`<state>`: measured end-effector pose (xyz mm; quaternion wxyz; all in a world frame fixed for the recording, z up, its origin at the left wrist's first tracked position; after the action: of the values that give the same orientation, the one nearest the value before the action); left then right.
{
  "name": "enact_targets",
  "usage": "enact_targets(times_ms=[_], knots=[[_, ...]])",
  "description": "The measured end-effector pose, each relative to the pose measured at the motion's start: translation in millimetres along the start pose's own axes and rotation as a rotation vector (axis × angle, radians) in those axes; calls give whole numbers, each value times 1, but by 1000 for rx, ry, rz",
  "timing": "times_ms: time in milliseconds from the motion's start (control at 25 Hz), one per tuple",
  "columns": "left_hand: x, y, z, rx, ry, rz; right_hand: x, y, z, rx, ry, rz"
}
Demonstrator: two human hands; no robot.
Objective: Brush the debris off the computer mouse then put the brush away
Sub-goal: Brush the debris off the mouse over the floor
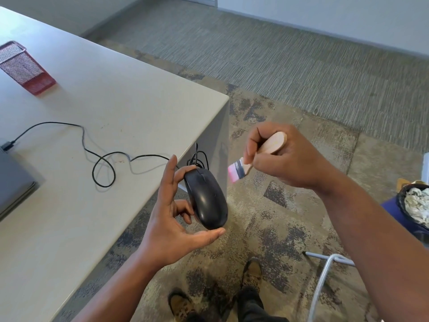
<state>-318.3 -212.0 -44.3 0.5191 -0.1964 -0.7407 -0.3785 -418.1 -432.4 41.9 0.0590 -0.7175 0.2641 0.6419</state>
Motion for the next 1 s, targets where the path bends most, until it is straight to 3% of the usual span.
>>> enact_targets(times_ms=[160, 360, 520, 640, 800, 1000], knots=[[1, -2, -2, -2, -5, -2, 0, -17, 0, -52, -26, -272], [-1, -3, -5, 3, -7, -21, 16, -14, -3, 17, -117, -176], [-3, -1, -7, 9, -15, -17, 11, -20, -7, -46, -148, -427], [-4, 0, -9, 9, -21, -28, 24, -11, -12, 78, -182, -177], [-5, -1, -10, 4, -33, -29, 19, -18, -11, 12, -166, -435], [-7, 1, -9, 8, -31, -34, 20, -12, -14, 122, -120, -226]])
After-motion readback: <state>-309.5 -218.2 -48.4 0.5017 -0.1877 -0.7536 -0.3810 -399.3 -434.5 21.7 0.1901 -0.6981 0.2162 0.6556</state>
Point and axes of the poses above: each hand's wrist, its own z-axis away from the middle knuckle, its own y-axis out of the back of the hand, x = y × z, the point moved 7 cm from there along -z, towards the middle knuckle, and after that the axes turned 7 degrees about x, right-handed, at the moved point
